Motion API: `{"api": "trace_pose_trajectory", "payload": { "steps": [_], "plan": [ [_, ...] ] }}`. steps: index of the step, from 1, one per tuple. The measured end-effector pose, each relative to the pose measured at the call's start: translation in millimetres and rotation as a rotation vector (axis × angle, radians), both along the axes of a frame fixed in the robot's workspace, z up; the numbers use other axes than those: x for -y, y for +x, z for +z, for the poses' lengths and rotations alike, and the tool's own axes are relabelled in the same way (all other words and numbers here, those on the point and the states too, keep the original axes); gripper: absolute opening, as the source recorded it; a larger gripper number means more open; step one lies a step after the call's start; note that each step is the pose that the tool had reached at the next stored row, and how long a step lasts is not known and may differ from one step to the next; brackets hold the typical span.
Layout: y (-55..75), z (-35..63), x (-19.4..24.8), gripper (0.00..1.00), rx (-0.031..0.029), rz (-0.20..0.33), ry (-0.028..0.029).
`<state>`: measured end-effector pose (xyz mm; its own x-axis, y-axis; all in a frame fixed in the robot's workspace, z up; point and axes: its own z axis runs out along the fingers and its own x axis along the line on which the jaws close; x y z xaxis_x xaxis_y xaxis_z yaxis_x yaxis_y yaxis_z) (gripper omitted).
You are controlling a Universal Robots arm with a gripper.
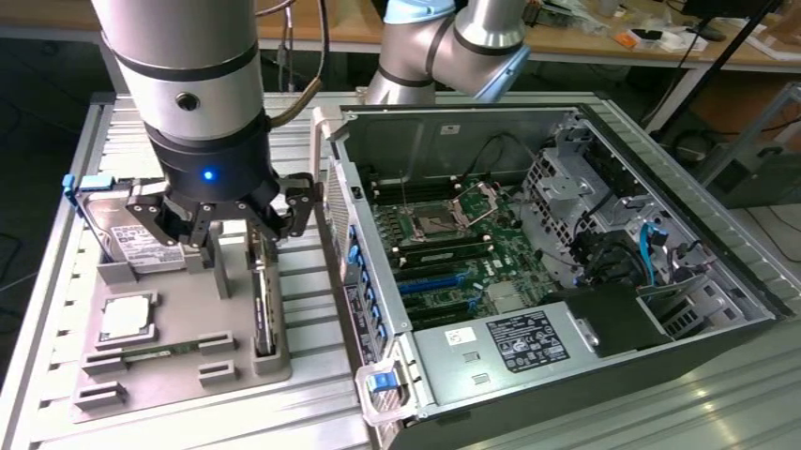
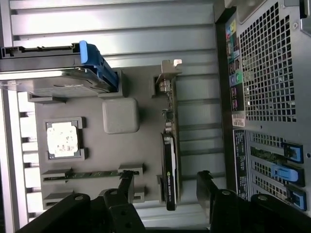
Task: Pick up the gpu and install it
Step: 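Pick up the gpu and move the gpu toward the slot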
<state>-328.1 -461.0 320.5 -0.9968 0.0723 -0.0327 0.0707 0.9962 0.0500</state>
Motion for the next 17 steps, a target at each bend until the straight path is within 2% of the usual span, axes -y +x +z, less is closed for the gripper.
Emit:
{"api": "trace_pose_trajectory", "payload": {
  "steps": [17],
  "plan": [
    [6.6, -31.0, 0.1, 0.63, 0.0001, 0.0, -0.0023]
  ]
}}
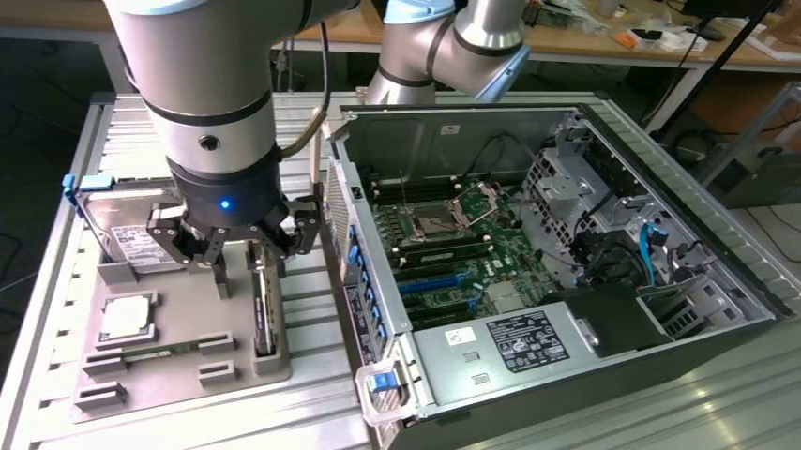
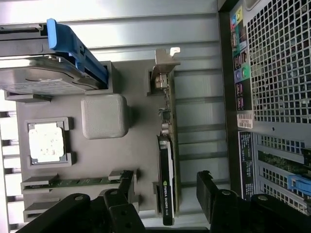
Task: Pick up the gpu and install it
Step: 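Pick up the gpu and move the gpu toward the slot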
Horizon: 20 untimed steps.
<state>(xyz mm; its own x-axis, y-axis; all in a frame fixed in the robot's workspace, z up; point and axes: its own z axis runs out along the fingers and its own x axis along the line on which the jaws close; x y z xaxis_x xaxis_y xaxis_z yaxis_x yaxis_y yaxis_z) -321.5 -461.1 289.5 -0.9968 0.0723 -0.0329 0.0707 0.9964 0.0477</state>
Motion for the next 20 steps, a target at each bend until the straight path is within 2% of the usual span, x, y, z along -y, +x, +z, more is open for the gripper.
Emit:
{"api": "trace_pose_trajectory", "payload": {
  "steps": [20],
  "plan": [
    [0.2, -37.8, 0.0, 0.63, 0.0009, 0.0, 0.0]
  ]
}}
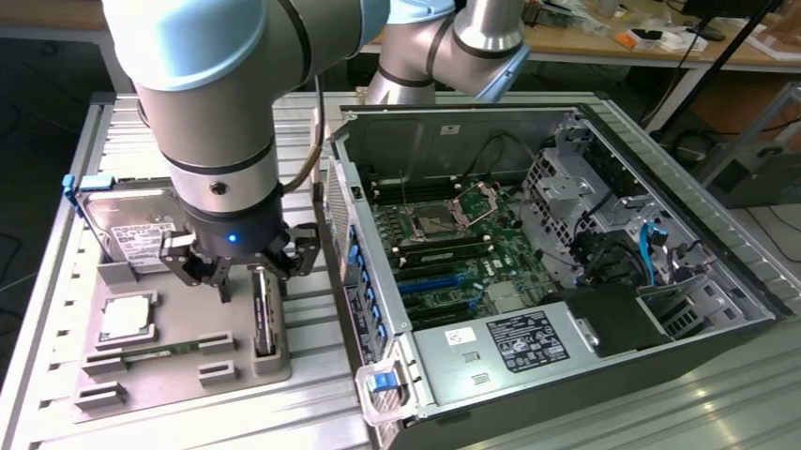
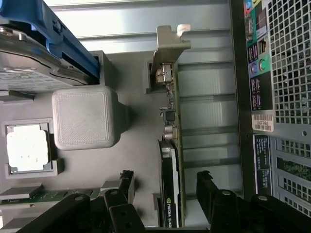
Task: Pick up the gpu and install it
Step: 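Pick up the gpu and move the gpu toward the slot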
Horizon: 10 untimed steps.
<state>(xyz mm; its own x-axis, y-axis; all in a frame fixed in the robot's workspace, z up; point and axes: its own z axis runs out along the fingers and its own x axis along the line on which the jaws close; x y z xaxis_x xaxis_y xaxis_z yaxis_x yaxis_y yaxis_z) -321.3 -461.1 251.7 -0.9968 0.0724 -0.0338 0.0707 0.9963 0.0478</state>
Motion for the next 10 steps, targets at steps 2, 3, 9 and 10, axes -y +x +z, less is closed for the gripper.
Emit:
{"api": "trace_pose_trajectory", "payload": {
  "steps": [2, 3, 9, 10],
  "plan": [
    [0.3, -3.6, -0.2, 0.63, -0.0001, 0.0, -0.0001],
    [0.5, -5.3, -0.5, 0.63, 0.0, 0.0, -0.0001],
    [0.6, -8.8, -3.6, 0.63, 0.0, 0.0, 0.0],
    [0.6, -8.8, -3.6, 0.63, 0.0, 0.0, 0.0]
  ]
}}
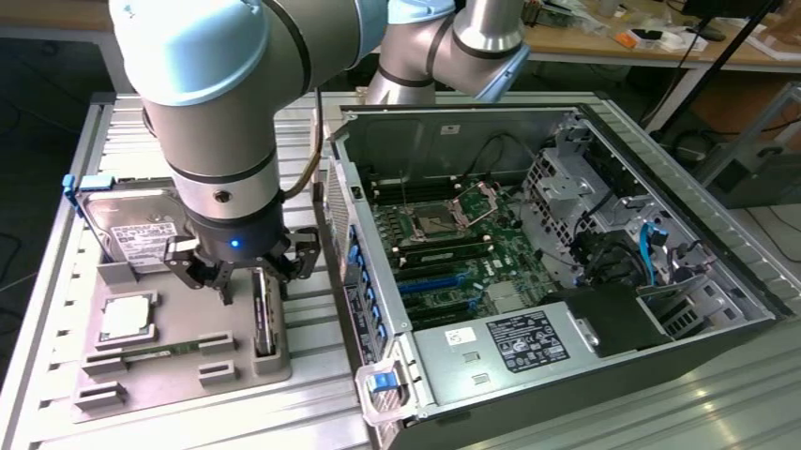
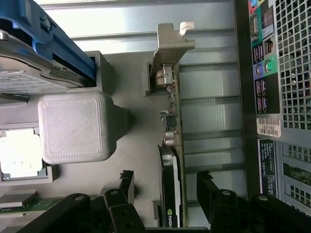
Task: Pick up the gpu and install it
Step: 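Pick up the gpu and move the gpu toward the slot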
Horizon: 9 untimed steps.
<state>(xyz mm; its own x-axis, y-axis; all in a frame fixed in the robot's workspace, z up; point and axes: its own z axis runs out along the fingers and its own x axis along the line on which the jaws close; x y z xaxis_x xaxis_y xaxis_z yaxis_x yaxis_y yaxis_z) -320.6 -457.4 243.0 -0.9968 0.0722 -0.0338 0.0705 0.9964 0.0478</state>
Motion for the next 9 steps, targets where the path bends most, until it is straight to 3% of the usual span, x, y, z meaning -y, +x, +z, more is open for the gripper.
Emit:
{"api": "trace_pose_trajectory", "payload": {
  "steps": [9],
  "plan": [
    [0.3, 0.0, -0.7, 0.63, -0.0005, 0.0, -0.0036]
  ]
}}
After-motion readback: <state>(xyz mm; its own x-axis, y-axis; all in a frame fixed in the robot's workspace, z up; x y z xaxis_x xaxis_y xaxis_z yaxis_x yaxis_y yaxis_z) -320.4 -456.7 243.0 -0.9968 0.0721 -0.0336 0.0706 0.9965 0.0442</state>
